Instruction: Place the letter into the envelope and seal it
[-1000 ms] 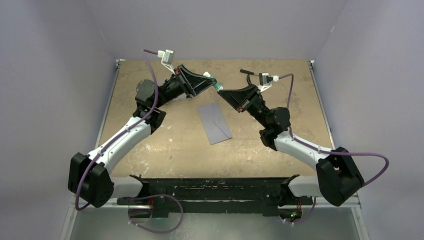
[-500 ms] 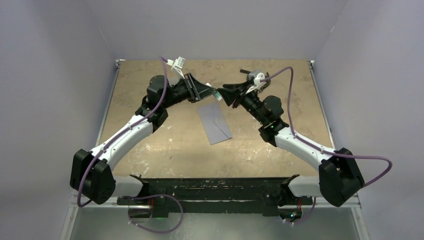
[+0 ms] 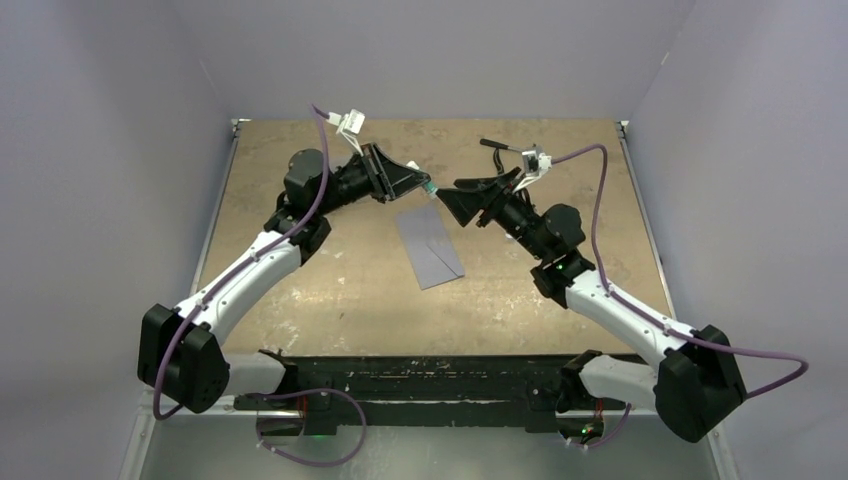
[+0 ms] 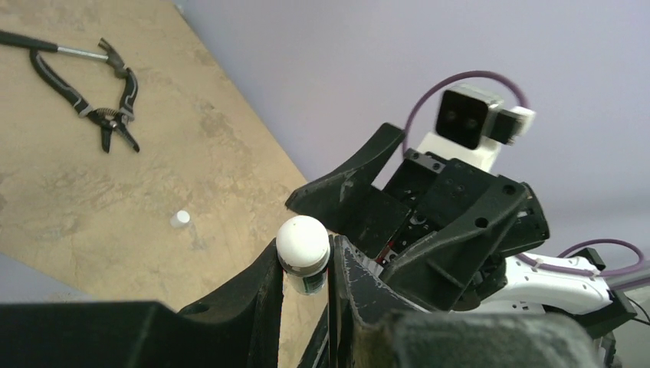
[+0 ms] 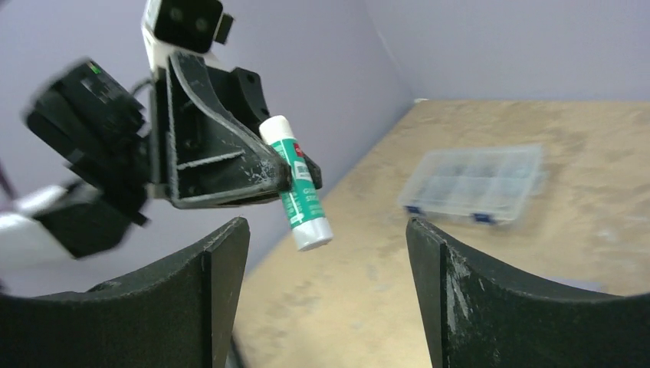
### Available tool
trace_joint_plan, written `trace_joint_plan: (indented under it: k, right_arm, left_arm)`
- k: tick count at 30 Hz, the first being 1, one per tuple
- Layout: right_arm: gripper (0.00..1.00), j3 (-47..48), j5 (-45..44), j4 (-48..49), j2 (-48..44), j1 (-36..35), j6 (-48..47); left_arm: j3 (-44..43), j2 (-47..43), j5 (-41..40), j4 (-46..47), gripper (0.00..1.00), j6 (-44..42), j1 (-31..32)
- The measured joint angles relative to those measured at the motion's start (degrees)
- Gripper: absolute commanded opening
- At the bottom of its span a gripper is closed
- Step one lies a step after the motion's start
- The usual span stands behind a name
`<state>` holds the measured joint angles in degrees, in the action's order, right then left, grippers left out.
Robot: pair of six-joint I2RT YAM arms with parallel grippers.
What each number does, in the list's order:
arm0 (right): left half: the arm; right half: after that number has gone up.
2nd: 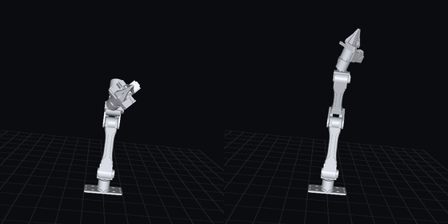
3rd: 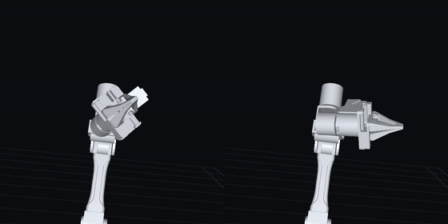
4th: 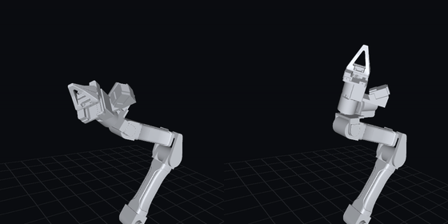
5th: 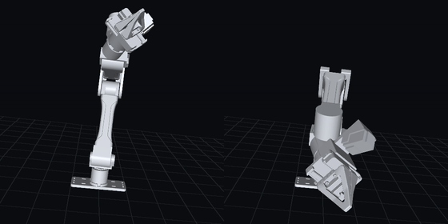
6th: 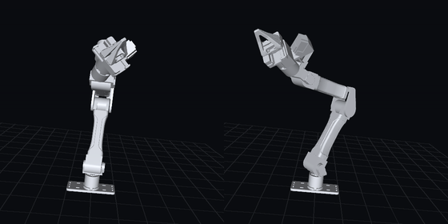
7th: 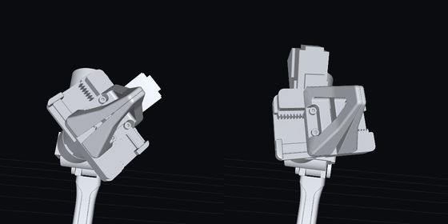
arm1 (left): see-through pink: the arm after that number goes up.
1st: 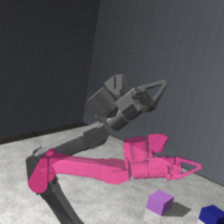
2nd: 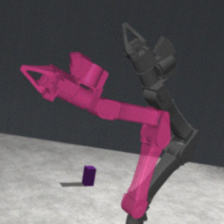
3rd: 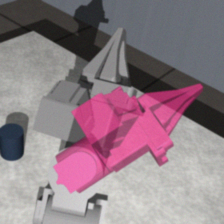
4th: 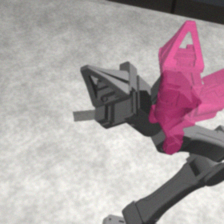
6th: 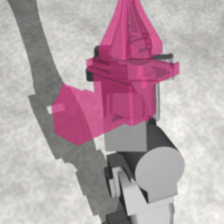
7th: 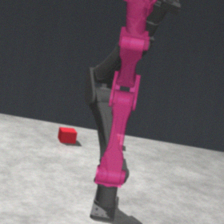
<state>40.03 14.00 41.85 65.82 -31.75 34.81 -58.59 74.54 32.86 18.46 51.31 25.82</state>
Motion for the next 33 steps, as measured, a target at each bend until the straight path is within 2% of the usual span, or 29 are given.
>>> trace_joint_plan:
  k: [3, 9, 21, 24, 28, 33]
  right_arm:
    - [0.64, -0.96, 0.00, 2.62, 0.02, 0.00, 11.47]
    - [0.55, -3.89, 0.76, 9.22, 3.34, 0.00, 30.01]
    - [0.11, -2.47, 6.62, 23.04, 10.51, 0.22, 42.05]
    - [0.00, -1.64, 6.78, 22.01, 10.38, 0.33, 40.76]
    - [0.00, 1.03, 6.97, 17.90, 9.46, 0.33, 32.46]
    - [0.00, 7.41, 6.10, 6.43, 8.66, -0.39, 7.85]
  left_arm:
    - [0.04, -0.13, 0.94, 3.50, 0.00, 1.27, 0.00]
    - [0.85, -0.13, 3.06, 9.49, 0.00, 5.22, 0.00]
    - [1.31, -0.13, 3.56, 12.02, 0.00, 8.57, -0.68]
    - [1.31, -0.22, 2.62, 12.20, 0.00, 9.31, -0.70]
    - [1.25, -0.74, 0.42, 11.85, 0.00, 10.21, -0.76]
    - [-0.13, -0.76, -4.87, 6.01, 0.00, 12.24, -1.07]
